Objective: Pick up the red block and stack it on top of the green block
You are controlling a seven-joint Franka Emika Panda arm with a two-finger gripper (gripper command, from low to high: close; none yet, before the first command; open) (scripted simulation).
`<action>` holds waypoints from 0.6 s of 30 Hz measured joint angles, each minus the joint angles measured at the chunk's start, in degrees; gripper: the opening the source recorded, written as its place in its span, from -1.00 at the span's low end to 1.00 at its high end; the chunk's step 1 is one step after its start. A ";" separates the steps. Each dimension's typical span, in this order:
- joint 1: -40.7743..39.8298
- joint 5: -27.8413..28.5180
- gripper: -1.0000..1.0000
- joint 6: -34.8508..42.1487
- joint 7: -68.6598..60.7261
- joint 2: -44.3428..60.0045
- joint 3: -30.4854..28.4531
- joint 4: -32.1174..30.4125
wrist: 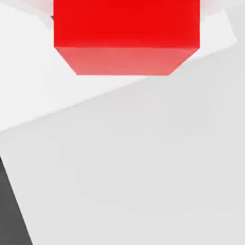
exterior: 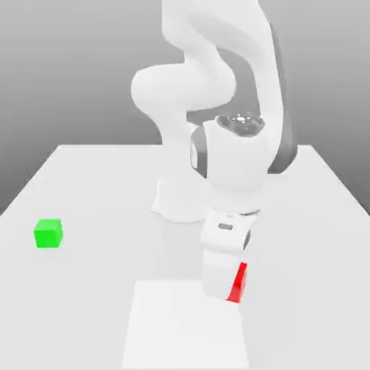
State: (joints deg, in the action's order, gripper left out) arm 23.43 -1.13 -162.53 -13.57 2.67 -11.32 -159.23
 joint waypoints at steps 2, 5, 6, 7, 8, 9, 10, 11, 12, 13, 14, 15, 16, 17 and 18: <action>-0.13 0.61 -1.00 1.18 0.51 -1.38 0.00 -0.44; 0.21 1.48 -1.00 2.69 0.38 -2.57 -0.52 -1.08; 1.45 1.80 -1.00 3.16 -0.46 -2.44 -1.95 -1.18; 2.74 2.08 -1.00 3.53 -1.33 -2.29 -3.79 -1.30; 3.42 2.37 -1.00 3.83 -2.09 -2.22 -5.66 -1.48; 3.37 2.69 -1.00 4.11 -2.83 -2.20 -7.55 -1.69; 2.64 3.05 -1.00 4.39 -3.61 -2.19 -9.47 -1.90; 1.32 3.46 -1.00 4.70 -4.44 -2.19 -11.41 -2.09; -0.50 3.92 -1.00 5.04 -5.36 -2.18 -13.38 -2.23; -2.77 4.42 -1.00 5.42 -6.38 -2.17 -15.39 -2.32; -5.41 4.98 -1.00 5.85 -7.55 -2.15 -17.44 -2.34; -8.38 5.63 -1.00 6.33 -8.88 -2.15 -19.54 -2.29; -11.58 6.42 -1.00 6.88 -10.40 -2.21 -21.69 -2.19; -15.40 7.26 -1.00 7.32 -11.56 -2.46 -23.31 -2.19; -19.89 8.14 -1.00 7.71 -12.53 -2.82 -24.21 -2.24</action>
State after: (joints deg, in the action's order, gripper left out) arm 3.54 7.01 -154.82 -26.09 -0.15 -35.53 -161.47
